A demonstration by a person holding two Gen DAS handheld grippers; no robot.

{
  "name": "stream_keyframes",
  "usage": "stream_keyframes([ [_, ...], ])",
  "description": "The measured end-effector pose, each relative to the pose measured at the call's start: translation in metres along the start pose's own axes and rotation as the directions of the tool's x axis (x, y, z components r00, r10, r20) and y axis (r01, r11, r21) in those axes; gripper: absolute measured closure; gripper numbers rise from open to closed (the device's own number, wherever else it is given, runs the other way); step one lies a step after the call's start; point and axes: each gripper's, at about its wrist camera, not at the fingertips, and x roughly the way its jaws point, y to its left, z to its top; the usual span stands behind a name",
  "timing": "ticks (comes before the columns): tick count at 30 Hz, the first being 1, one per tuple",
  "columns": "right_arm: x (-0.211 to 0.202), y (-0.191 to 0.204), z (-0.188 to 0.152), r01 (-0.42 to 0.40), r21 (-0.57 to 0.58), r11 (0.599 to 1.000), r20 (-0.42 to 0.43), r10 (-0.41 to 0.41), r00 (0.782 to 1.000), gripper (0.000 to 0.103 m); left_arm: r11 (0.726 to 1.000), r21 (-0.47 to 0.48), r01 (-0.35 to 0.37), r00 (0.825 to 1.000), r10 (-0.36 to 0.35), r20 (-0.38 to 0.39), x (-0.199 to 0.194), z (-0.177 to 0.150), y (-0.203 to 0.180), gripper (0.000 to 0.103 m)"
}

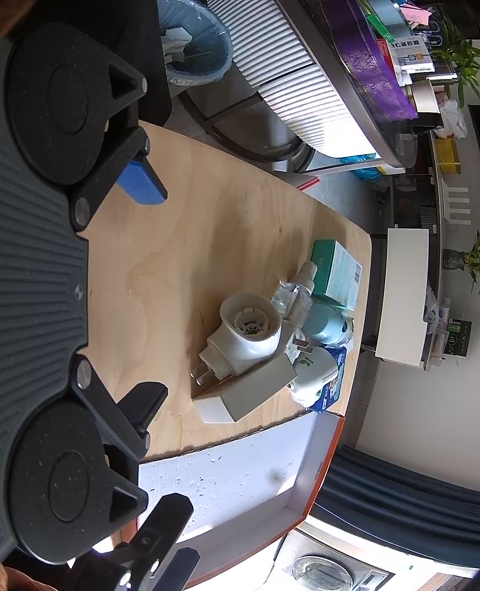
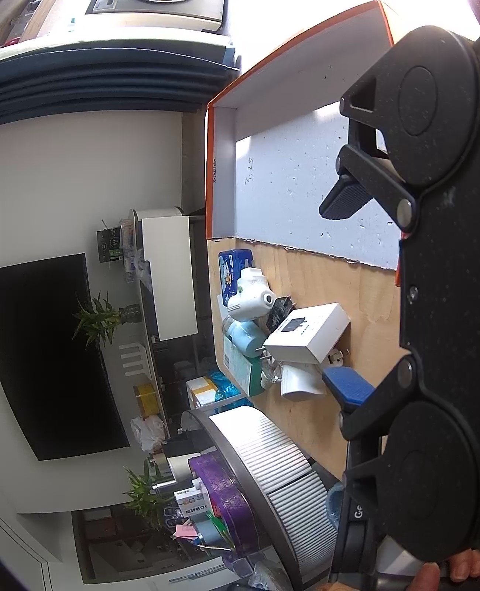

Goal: Organize rigid objects

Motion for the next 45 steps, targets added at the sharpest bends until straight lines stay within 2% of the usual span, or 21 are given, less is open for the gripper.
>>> stream_keyframes([
  [34, 0.013, 0.006, -0.003, -0.009, -0.024, 1.000, -0.033, 0.008, 0.999, 0.001, 1.000, 0.003, 0.003, 1.000, -0.003, -0.009, 0.007, 0.005, 0.001, 0.000],
  [45, 0.014, 0.006, -0.003, -0.005, -0.023, 1.000, -0.034, 0.005, 0.999, 0.001, 1.000, 0.008, 0.018, 1.000, -0.018, -0.016, 0.020, 0.010, -0.002, 0.000],
])
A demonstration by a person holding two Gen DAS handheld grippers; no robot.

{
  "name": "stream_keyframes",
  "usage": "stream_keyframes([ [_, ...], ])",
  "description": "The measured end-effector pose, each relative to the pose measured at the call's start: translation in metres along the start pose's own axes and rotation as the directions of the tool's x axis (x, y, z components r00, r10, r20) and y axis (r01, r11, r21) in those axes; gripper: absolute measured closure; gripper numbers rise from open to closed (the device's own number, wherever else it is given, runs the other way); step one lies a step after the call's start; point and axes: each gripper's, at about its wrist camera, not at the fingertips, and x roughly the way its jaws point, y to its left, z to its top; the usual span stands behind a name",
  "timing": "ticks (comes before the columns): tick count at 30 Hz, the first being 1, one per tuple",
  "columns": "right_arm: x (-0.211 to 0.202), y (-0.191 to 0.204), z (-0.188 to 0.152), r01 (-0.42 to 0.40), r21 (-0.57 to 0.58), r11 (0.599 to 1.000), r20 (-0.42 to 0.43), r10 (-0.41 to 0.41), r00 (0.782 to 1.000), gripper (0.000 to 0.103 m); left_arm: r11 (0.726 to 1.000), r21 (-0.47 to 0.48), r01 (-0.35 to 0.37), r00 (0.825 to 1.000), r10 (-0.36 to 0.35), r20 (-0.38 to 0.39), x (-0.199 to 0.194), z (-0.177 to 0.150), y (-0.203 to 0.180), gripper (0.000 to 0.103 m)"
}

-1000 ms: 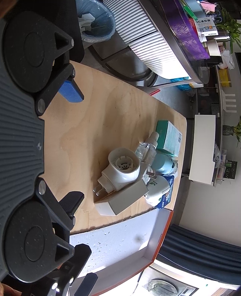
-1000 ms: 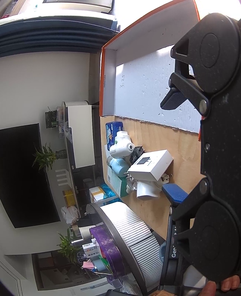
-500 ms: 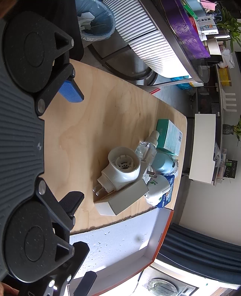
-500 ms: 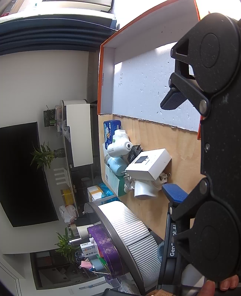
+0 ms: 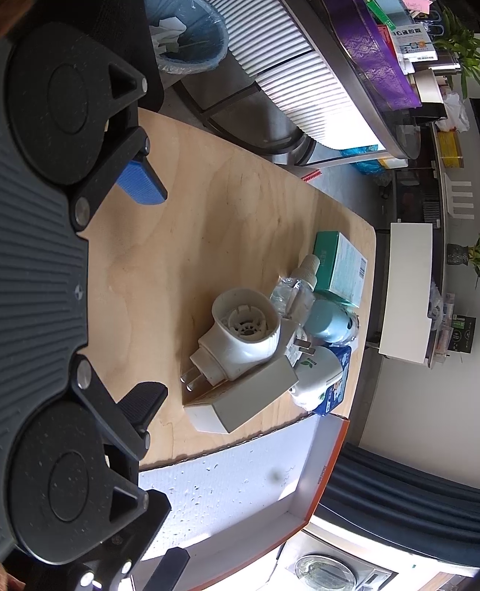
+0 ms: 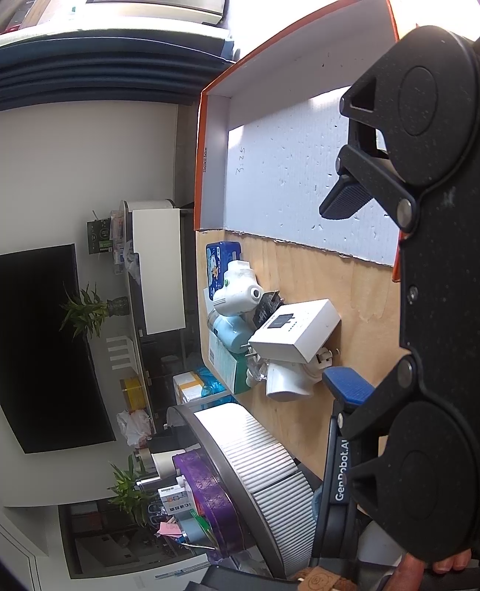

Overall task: Organize rigid objects
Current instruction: 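Lower the left tool onto the large white elbow plug and close it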

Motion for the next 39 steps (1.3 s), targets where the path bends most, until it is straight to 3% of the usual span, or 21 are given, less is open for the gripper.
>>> stream_keyframes([
  [7, 0.005, -0.004, 0.000, 0.010, -0.004, 1.000, -0.003, -0.010, 1.000, 0.001, 0.999, 0.020, 0.025, 1.000, -0.026, 0.018, 0.021, 0.013, -0.009, 0.000],
  [18, 0.016, -0.014, 0.003, 0.031, 0.004, 1.000, -0.014, -0.030, 0.999, 0.001, 0.999, 0.044, 0.000, 0.999, -0.002, 0.032, 0.059, 0.033, -0.015, 0.000],
  [28, 0.030, -0.016, 0.008, 0.014, -0.007, 1.000, -0.026, -0.014, 1.000, 0.001, 1.000, 0.022, 0.007, 0.998, -0.009, 0.063, 0.050, 0.028, 0.013, 0.000],
  [31, 0.035, -0.012, 0.013, -0.017, -0.046, 0.999, -0.043, 0.015, 0.999, 0.001, 0.998, 0.046, 0.034, 0.996, -0.038, 0.076, 0.056, 0.032, 0.007, 0.000],
  [36, 0.043, -0.004, 0.026, -0.044, -0.180, 0.983, -0.048, 0.036, 0.998, 0.001, 0.991, 0.132, 0.006, 0.995, -0.018, 0.096, 0.071, 0.035, -0.002, 0.000],
  [39, 0.053, -0.004, 0.036, -0.052, -0.237, 0.970, -0.064, 0.038, 0.997, 0.001, 0.984, 0.175, 0.013, 0.991, -0.036, 0.126, 0.072, 0.035, -0.004, 0.011],
])
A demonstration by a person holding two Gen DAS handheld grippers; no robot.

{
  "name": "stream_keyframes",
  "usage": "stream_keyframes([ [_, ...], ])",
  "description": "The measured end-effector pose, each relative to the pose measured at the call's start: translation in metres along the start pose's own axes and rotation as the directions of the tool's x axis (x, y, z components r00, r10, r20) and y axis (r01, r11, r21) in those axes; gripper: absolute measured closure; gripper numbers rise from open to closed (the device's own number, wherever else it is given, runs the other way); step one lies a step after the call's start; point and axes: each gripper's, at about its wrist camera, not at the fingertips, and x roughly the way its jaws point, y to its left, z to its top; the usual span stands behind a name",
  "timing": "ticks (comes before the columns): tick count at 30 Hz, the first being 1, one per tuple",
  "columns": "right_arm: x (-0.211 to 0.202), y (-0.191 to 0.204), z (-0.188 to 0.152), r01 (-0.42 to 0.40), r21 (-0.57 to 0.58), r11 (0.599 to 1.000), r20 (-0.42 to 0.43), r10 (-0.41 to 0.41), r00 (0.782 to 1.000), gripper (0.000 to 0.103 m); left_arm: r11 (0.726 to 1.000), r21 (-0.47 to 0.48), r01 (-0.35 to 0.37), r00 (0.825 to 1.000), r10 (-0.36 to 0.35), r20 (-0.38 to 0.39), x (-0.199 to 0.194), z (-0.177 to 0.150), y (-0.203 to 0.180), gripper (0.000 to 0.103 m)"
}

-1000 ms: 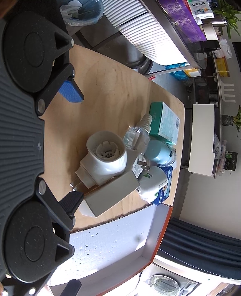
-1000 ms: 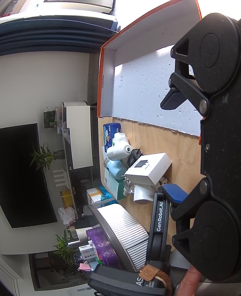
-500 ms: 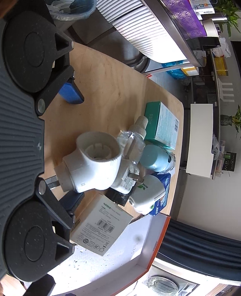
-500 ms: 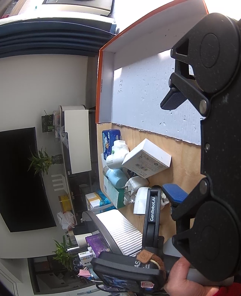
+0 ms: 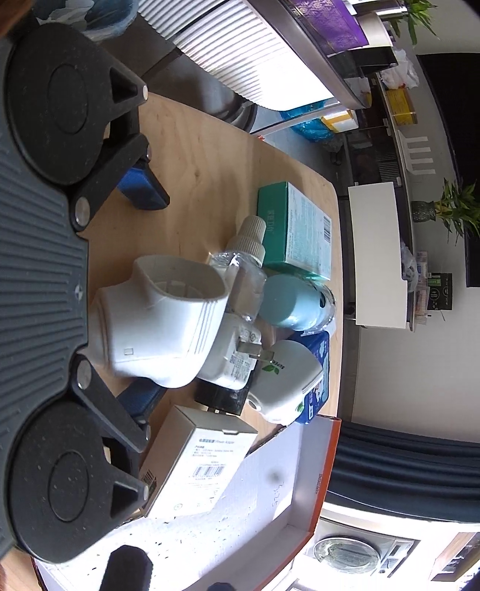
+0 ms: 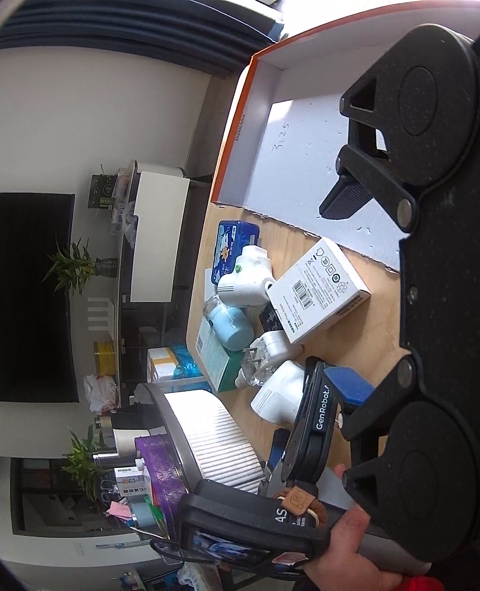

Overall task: Organize rigid objects
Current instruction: 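Lower the left tool onto the large white elbow plug and close it, then grasp the white Power Adapter box with the right tool while the left tool lifts the plug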

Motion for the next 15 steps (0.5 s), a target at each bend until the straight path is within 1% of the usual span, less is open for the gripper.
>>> stream_keyframes([
  [2, 0.009, -0.003, 0.007, -0.020, -0.034, 0.999, -0.018, 0.020, 1.000, 0.001, 1.000, 0.015, 0.017, 1.000, -0.017, 0.022, -0.003, 0.000, 0.001, 0.036],
  [6, 0.031, -0.005, 0.017, -0.059, -0.099, 0.993, -0.070, 0.052, 0.996, 0.001, 0.998, -0.018, 0.062, 0.998, -0.061, 0.026, -0.007, -0.001, 0.007, 0.036],
  [10, 0.054, -0.007, 0.023, -0.093, -0.138, 0.986, -0.125, 0.076, 0.989, 0.001, 0.997, -0.047, 0.065, 0.998, -0.064, 0.026, -0.014, -0.002, 0.011, 0.036],
  [12, 0.064, -0.009, 0.026, -0.110, -0.137, 0.984, -0.148, 0.089, 0.985, 0.001, 0.996, -0.054, 0.071, 0.997, -0.069, 0.026, -0.019, -0.002, 0.013, 0.036],
  [13, 0.070, -0.011, 0.028, -0.133, -0.127, 0.983, -0.162, 0.111, 0.980, 0.001, 0.996, -0.057, 0.067, 0.997, -0.066, 0.029, -0.021, -0.002, 0.014, 0.036],
  [15, 0.079, -0.012, 0.030, -0.153, -0.105, 0.983, -0.183, 0.132, 0.974, 0.001, 0.997, -0.059, 0.052, 0.998, -0.050, 0.030, -0.025, -0.002, 0.016, 0.036],
])
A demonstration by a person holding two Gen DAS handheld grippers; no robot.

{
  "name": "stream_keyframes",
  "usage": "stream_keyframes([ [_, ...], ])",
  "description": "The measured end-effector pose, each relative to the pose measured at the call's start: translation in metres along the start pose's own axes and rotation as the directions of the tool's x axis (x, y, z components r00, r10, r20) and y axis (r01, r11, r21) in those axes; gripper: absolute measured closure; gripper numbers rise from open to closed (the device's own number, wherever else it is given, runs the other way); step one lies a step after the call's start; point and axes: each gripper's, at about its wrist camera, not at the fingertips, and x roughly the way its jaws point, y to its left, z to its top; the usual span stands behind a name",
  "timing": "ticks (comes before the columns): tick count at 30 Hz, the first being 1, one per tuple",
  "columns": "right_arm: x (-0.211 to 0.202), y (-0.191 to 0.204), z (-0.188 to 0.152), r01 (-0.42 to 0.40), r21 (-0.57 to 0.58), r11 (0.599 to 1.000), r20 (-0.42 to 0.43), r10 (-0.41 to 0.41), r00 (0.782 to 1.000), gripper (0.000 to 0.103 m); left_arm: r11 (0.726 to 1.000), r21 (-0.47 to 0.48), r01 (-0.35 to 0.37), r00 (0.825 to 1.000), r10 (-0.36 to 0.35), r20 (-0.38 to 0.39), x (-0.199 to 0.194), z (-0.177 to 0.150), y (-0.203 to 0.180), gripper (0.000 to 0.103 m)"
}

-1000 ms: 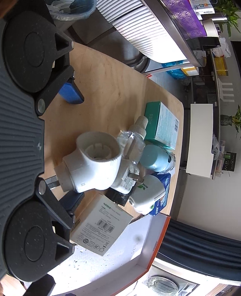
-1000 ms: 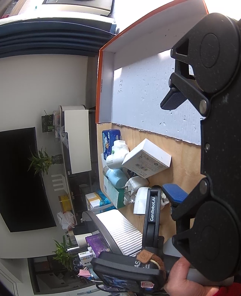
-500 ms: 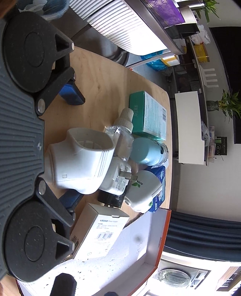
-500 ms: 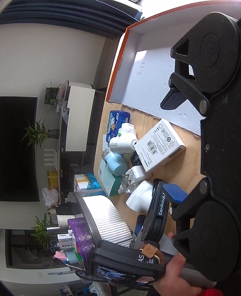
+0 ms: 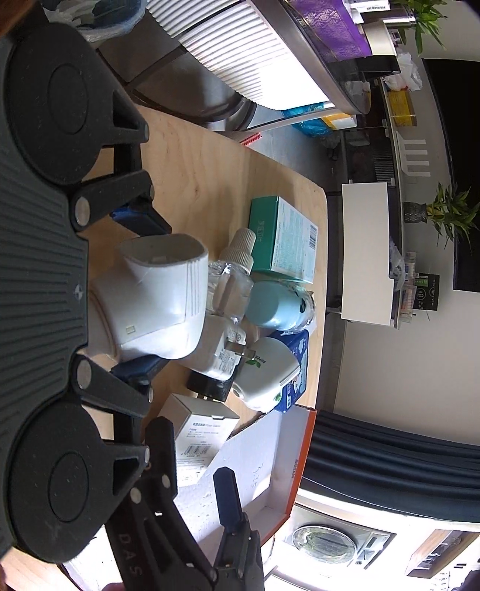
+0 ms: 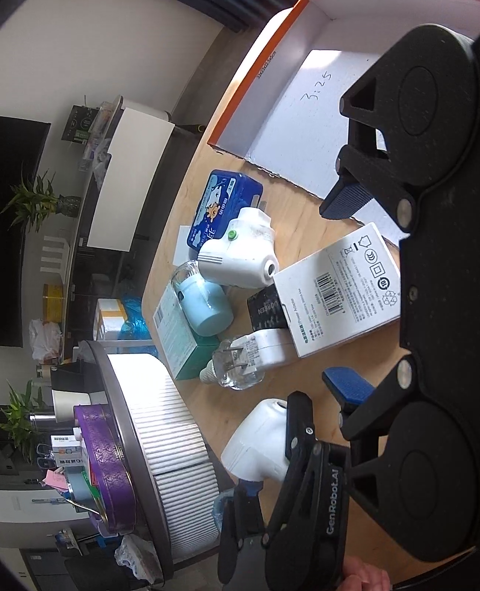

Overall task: Organize rigid objects
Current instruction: 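Grasp the white Power Adapter box with the right tool while the left tool lifts the plug, then carry the plug and the adapter box with both tools over the orange-rimmed box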

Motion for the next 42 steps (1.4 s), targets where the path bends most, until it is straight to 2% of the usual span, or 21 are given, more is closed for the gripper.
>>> stream_keyframes([
  [4, 0.022, -0.002, 0.006, -0.028, 0.031, 0.999, -0.058, 0.030, 0.998, 0.002, 1.000, -0.021, 0.000, 1.000, 0.000, -0.012, -0.003, 0.000, 0.004, 0.036],
  [6, 0.025, -0.003, 0.006, -0.031, 0.066, 0.997, -0.067, 0.036, 0.997, 0.011, 1.000, -0.022, -0.004, 1.000, 0.004, -0.011, -0.003, 0.000, 0.003, 0.036],
  [7, 0.025, -0.004, 0.005, -0.042, 0.084, 0.996, -0.064, 0.047, 0.997, 0.024, 1.000, -0.025, -0.006, 1.000, 0.005, -0.010, -0.005, 0.000, 0.003, 0.036],
  [8, 0.023, -0.005, 0.004, -0.047, 0.103, 0.994, -0.059, 0.053, 0.997, 0.031, 1.000, -0.027, -0.004, 1.000, 0.004, -0.010, -0.006, 0.001, 0.003, 0.036],
  [13, -0.001, -0.004, 0.000, -0.035, 0.171, 0.985, 0.002, 0.035, 0.999, 0.032, 0.999, -0.047, 0.003, 1.000, -0.003, -0.003, -0.013, 0.003, -0.001, 0.036],
  [18, -0.031, -0.006, -0.001, 0.008, 0.225, 0.974, 0.070, -0.024, 0.997, 0.032, 0.998, -0.057, 0.025, 1.000, -0.024, 0.015, -0.019, 0.013, -0.010, 0.036],
  [24, -0.063, -0.019, 0.003, 0.075, 0.290, 0.954, 0.128, -0.117, 0.985, 0.032, 0.997, -0.049, 0.064, 0.997, -0.062, 0.045, -0.025, 0.029, -0.028, 0.036],
  [30, -0.086, -0.038, 0.002, 0.132, 0.343, 0.930, 0.147, -0.192, 0.970, 0.032, 0.994, -0.015, 0.107, 0.993, -0.106, 0.051, -0.024, 0.039, -0.048, 0.036],
  [42, -0.113, -0.067, -0.011, 0.194, 0.416, 0.888, 0.146, -0.275, 0.950, 0.032, 0.984, 0.017, 0.179, 0.982, -0.180, 0.056, -0.020, 0.055, -0.077, 0.036],
])
